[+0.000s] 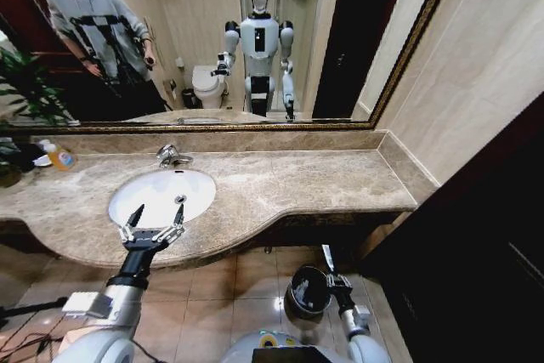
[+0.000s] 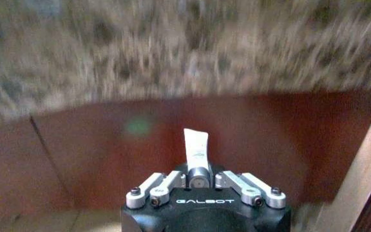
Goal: Pick up the trash from the sink and place it in the trash bin.
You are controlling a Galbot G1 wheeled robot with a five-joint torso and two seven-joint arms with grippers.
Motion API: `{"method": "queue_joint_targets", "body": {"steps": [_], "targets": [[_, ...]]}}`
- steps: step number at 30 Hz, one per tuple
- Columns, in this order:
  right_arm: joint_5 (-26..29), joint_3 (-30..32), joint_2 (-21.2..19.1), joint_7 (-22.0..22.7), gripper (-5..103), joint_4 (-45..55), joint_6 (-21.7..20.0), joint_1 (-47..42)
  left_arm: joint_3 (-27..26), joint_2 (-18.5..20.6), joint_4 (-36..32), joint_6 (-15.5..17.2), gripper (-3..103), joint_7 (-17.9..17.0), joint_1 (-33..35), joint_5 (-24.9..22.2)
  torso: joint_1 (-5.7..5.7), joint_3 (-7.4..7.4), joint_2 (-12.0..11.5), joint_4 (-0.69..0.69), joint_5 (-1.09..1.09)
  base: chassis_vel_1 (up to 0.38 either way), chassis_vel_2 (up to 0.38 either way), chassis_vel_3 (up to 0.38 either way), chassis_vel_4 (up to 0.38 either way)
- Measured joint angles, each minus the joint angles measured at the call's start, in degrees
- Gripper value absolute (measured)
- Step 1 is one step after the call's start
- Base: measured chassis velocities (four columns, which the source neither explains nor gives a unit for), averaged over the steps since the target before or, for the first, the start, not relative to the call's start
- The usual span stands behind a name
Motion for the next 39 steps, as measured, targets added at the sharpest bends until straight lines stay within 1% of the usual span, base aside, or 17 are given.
{"method": "queue_joint_targets", "body": {"steps": [2, 3, 4, 6, 8, 10, 11, 14, 15, 18, 20, 23, 24, 28, 34, 36, 39], "targets": [[3.53, -1.16, -0.86, -1.94, 18, -3.32, -3.84, 2.17, 0.0, 0.0, 0.0, 0.0, 100, 0.0, 0.0, 0.0, 0.0, 0.0, 0.0, 0.0, 0.01, 0.0, 0.0, 0.0, 0.0], [3.53, -1.16, -0.86, -1.94, 18, -3.32, -3.84, 2.17, 0.0, 0.0, 0.0, 0.0, 100, 0.0, 0.0, 0.0, 0.0, 0.0, 0.0, 0.0, 0.01, 0.0, 0.0, 0.0, 0.0], [4.18, -1.31, -1.02, -2.78, 18, -4.4, -4.96, 2.92, 0.0, 0.0, 0.0, 0.0, 100, 0.0, 0.0, 0.0, 0.0, 0.0, 0.0, 0.0, 0.0, 0.0, 0.0, 0.0, 0.0], [3.68, -1.32, -1.28, -4.94, 18, -8.25, -5.91, 4.99, 0.0, 0.0, 0.0, 0.0, 100, 0.0, 0.0, 0.0, 0.0, 0.0, 0.0, 0.0, 0.0, 0.0, 0.0, 0.0, 0.0], [3.49, -1.38, -1.38, -5.2, 18, -9.57, -5.91, 5.61, 0.0, 0.0, 0.0, 0.0, 100, 0.0, 0.0, 0.0, 0.0, 0.0, 0.0, 0.0, 0.0, 0.0, 0.0, 0.0, 0.0], [2.22, -1.65, -1.38, -5.62, 18, -15.93, -5.59, 8.42, 0.0, 0.0, 0.0, 0.0, 100, 0.0, 0.0, 0.0, 0.0, 0.0, 0.0, 0.0, 0.0, 0.0, 0.0, 0.0, 0.0], [2.22, -1.65, -1.38, -5.62, 18, -15.93, -5.59, 8.42, 0.0, 0.0, 0.0, 0.0, 100, 0.0, 0.0, 0.0, 0.0, 0.0, 0.0, 0.0, 0.0, 0.0, 0.0, 0.0, 0.0], [-0.85, -1.55, -0.45, -5.83, 18, -24.43, -4.53, 12.46, 0.0, 0.0, 0.0, 0.0, 100, 0.0, 0.0, 0.0, 0.0, 0.0, 0.0, 0.0, 0.0, 0.0, 0.0, 0.0, 0.0], [-0.85, -1.55, -0.45, -5.83, 18, -24.43, -4.53, 12.46, 0.0, 0.0, 0.0, 0.0, 100, 0.0, 0.0, 0.0, 0.0, 0.0, 0.0, 0.0, 0.0, 0.0, 0.0, 0.0, 0.0], [-3.35, -1.35, 0.52, -5.88, 18, -33.0, -2.89, 16.62, 0.0, 0.0, 0.0, 0.0, 100, 0.0, 0.0, 0.0, 0.0, 0.0, 0.0, 0.0, 0.01, 0.0, 0.0, 0.0, 0.0], [-3.87, -1.31, 0.6, -5.91, 18, -34.48, -2.61, 17.3, 0.0, 0.0, 0.0, 0.0, 100, 0.0, 0.0, 0.0, 0.0, 0.0, 0.0, 0.0, 0.0, 0.0, 0.0, 0.0, 0.0], [-5.79, -1.05, 0.8, -6.31, 18, -40.27, -1.15, 20.05, 0.0, 0.0, -0.01, 0.0, 100, 0.0, 0.0, 0.0, 0.0, 0.0, 0.0, 0.0, 0.0, 0.0, 0.0, 0.0, 0.0], [-5.79, -1.05, 0.8, -6.31, 18, -40.27, -1.15, 20.05, 0.0, 0.0, -0.01, 0.0, 100, 0.0, 0.0, 0.0, 0.0, 0.0, 0.0, 0.0, 0.0, 0.0, 0.0, 0.0, 0.0], [-7.97, -0.6, 1.25, -6.33, 18, -47.96, 1.31, 23.79, 0.0, 0.0, 0.0, 0.0, 100, 0.0, 0.0, 0.0, 0.0, 0.0, 0.0, 0.0, -0.01, 0.0, 0.0, 0.0, 0.0], [-8.69, -0.29, 1.92, -6.1, 18, -51.99, 1.98, 26.07, 0.0, 0.0, 0.0, 0.0, 100, 0.0, 0.0, 0.0, 0.0, 0.0, 0.0, 0.0, -0.01, 0.0, 0.0, 0.0, 0.0], [-10.73, 0.17, 2.36, -5.52, 18, -55.23, 2.94, 27.72, 0.0, 0.0, 0.0, 0.0, 100, 0.0, 0.0, 0.0, 0.0, 0.0, 0.0, 0.0, 0.01, 0.0, 0.0, 0.0, 0.0], [-11.35, 0.57, 2.72, -4.87, 18, -57.6, 3.3, 29.11, 0.0, 0.0, 0.0, 0.0, 100, 0.0, 0.0, 0.0, 0.0, 0.0, 0.0, 0.0, -0.01, 0.0, 0.0, 0.0, 0.0]]}}
